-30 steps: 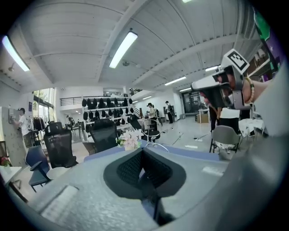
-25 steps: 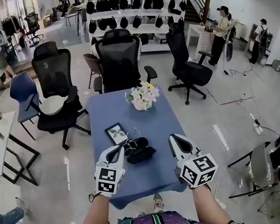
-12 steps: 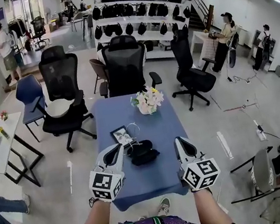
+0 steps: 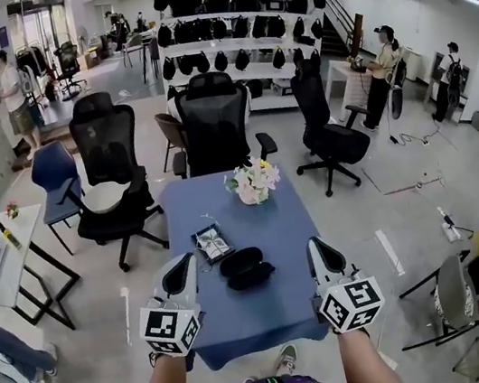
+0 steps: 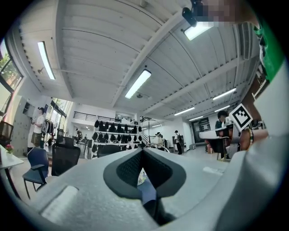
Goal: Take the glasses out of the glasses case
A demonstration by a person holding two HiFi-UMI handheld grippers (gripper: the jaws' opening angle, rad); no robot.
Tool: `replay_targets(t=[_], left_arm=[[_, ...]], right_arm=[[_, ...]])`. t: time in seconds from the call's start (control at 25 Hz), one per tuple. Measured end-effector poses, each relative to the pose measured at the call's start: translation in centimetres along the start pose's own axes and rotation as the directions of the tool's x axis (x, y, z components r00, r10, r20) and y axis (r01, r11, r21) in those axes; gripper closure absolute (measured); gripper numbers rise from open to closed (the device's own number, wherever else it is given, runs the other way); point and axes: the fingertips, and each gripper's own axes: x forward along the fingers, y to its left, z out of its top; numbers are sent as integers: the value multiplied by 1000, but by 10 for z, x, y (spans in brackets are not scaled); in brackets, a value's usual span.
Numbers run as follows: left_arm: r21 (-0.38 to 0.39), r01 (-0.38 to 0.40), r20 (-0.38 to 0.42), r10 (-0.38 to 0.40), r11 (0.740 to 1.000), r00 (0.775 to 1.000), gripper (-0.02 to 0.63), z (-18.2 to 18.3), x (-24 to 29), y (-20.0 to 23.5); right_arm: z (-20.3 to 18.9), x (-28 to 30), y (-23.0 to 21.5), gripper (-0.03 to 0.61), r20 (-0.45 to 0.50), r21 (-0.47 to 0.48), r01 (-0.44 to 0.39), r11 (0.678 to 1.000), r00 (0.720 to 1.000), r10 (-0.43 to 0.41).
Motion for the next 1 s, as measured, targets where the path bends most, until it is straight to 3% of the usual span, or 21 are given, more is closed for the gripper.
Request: replay_targets(t=[1.0], left_arm=[[-6,8,80,-7,1000,997,597,32,-1,-15]], right_arm=[[0,-11,0,575,-15,-25,4,1000,1000,-4]])
